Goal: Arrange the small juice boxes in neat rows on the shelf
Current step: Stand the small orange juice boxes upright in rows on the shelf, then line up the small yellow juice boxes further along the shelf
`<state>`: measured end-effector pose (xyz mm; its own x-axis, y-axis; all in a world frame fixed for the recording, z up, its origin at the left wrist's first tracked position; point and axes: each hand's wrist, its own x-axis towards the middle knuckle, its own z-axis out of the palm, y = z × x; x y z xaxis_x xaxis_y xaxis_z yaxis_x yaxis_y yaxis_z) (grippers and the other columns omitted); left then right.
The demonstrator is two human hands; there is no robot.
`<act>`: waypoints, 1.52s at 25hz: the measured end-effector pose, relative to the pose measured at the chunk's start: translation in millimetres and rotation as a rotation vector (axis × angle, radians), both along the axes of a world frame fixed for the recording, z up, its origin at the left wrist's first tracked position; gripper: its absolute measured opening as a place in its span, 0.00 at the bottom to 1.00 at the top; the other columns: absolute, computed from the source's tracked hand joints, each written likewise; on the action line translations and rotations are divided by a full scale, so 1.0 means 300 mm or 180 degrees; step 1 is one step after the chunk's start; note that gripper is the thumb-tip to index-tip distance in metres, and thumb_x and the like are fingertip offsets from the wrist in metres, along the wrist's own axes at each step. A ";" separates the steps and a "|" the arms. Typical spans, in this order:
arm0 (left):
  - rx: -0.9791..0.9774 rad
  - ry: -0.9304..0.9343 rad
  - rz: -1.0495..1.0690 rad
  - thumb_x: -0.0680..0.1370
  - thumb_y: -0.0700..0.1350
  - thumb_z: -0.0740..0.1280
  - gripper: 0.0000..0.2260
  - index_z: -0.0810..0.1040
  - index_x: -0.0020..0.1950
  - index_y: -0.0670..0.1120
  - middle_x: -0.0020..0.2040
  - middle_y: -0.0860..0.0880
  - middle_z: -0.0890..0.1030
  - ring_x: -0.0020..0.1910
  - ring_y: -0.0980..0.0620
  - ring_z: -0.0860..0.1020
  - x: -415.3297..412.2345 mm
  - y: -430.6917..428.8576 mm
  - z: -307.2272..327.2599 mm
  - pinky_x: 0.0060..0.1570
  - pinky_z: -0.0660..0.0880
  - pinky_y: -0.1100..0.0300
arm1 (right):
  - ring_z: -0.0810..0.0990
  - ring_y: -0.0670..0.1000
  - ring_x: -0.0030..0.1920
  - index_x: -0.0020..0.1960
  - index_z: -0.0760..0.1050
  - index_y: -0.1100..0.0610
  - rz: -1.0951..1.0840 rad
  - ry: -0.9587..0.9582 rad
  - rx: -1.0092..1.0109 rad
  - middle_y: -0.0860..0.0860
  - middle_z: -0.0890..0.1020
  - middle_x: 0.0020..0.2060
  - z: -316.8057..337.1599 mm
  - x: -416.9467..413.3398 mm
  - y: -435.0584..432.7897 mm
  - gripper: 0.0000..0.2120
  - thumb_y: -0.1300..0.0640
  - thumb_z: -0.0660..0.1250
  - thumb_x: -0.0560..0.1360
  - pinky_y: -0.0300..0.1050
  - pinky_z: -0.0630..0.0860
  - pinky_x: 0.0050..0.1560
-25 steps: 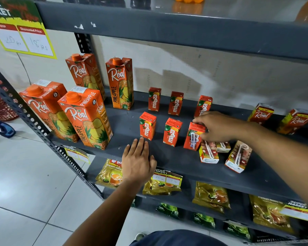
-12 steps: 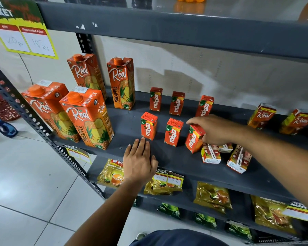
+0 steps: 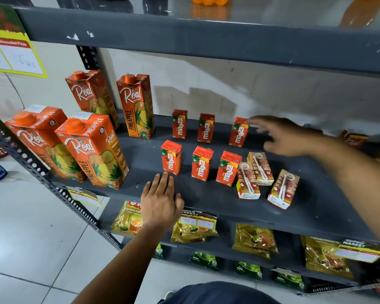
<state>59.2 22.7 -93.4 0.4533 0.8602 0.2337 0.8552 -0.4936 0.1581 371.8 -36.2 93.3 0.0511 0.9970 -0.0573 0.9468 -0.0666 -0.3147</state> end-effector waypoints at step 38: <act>-0.0118 -0.0164 0.0158 0.79 0.53 0.47 0.27 0.72 0.68 0.38 0.70 0.40 0.72 0.71 0.41 0.67 0.354 -0.317 -0.004 0.70 0.61 0.44 | 0.73 0.52 0.62 0.61 0.71 0.45 -0.0211 -0.0136 0.0063 0.50 0.73 0.64 -0.150 0.413 -0.407 0.18 0.58 0.70 0.74 0.49 0.71 0.59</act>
